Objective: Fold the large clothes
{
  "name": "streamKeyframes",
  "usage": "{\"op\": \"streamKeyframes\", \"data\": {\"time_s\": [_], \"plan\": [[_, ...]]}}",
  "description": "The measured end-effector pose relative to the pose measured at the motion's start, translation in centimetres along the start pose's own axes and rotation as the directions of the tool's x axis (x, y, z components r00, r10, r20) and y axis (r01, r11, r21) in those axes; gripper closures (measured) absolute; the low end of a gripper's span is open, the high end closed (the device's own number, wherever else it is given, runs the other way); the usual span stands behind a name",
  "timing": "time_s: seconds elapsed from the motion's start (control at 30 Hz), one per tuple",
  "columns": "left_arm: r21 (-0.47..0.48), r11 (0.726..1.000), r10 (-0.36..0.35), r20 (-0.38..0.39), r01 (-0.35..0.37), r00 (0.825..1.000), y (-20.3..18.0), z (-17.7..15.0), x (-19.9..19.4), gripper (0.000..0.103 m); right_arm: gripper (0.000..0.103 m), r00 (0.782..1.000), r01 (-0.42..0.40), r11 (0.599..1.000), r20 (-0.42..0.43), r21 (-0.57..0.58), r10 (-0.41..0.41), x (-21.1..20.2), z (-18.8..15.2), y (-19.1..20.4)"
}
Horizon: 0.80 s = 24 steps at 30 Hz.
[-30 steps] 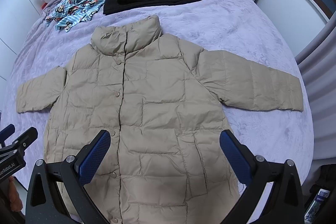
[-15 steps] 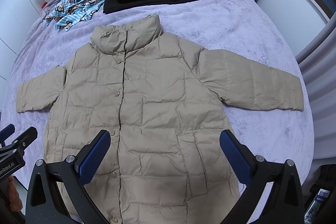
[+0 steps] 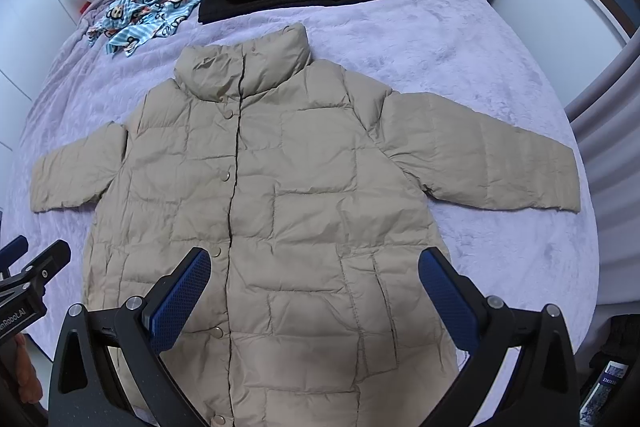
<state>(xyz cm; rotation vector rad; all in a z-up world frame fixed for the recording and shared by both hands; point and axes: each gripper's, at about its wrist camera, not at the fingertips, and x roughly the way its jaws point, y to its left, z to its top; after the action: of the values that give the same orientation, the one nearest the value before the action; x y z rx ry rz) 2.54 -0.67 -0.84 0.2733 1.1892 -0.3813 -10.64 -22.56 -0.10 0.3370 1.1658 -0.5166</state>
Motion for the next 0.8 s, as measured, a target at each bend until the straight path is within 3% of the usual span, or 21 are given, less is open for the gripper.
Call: {"op": "streamKeyframes", "data": {"time_s": [0.8], "plan": [[-0.004, 1.0, -0.003, -0.003, 0.003, 1.0, 0.12, -0.05, 0.08, 0.0, 0.0, 1.0, 0.0, 1.0, -0.003, -0.003, 0.0, 0.11, 0.09, 0.28]]}}
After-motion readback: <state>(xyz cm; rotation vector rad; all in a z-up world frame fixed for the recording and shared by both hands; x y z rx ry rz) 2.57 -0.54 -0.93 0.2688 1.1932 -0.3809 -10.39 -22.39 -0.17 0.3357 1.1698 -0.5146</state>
